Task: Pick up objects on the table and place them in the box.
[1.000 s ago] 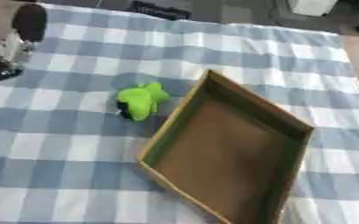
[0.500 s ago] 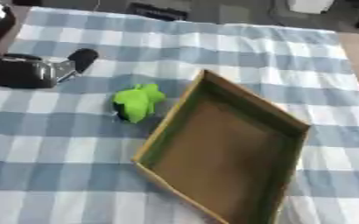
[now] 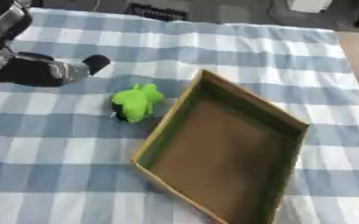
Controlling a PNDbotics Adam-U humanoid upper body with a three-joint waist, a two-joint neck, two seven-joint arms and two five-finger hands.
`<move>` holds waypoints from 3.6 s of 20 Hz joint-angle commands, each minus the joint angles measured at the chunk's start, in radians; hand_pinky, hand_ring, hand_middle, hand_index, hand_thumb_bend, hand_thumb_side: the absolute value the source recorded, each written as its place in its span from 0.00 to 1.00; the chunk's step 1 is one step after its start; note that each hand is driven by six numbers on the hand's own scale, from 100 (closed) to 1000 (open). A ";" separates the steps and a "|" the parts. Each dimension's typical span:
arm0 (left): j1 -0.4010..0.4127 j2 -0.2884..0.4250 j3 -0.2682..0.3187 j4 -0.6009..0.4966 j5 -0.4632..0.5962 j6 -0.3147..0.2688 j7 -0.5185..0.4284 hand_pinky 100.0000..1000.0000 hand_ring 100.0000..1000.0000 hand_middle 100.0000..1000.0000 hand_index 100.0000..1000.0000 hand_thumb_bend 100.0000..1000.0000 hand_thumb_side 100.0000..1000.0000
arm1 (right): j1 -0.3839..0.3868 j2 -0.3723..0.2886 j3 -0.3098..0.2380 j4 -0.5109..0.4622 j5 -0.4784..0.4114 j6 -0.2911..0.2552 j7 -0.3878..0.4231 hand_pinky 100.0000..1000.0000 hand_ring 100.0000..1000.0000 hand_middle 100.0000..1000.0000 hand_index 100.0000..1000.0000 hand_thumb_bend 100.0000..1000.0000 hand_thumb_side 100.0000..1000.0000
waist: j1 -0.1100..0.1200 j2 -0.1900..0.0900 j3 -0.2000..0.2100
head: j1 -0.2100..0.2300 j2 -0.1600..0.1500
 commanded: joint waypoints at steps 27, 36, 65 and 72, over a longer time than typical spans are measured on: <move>-0.119 0.021 -0.096 -0.014 -0.058 0.442 -0.614 0.46 0.60 0.81 0.80 0.44 0.48 | -0.037 -0.006 0.001 -0.013 -0.010 0.006 -0.012 0.41 0.37 0.34 0.57 0.00 0.72 | 0.013 -0.008 -0.019 | 0.003 0.000; -0.108 0.006 -0.128 -0.001 -0.128 0.498 -0.777 0.46 0.61 0.81 0.79 0.44 0.48 | -0.040 -0.004 0.001 -0.013 -0.014 0.000 -0.022 0.41 0.37 0.34 0.57 0.00 0.72 | 0.013 -0.007 -0.023 | 0.000 0.000; -0.133 -0.030 -0.156 0.005 -0.375 0.464 -0.982 0.75 0.76 0.92 0.82 0.42 0.55 | -0.047 0.004 0.001 -0.013 -0.017 0.002 -0.020 0.41 0.37 0.34 0.57 0.00 0.72 | 0.010 -0.004 -0.031 | 0.001 0.000; -0.146 -0.038 -0.164 -0.004 -0.412 0.432 -0.982 0.80 0.79 0.92 0.83 0.43 0.52 | -0.044 0.000 0.003 -0.013 -0.016 0.002 -0.017 0.41 0.37 0.34 0.57 0.00 0.72 | 0.011 -0.007 -0.029 | 0.006 0.000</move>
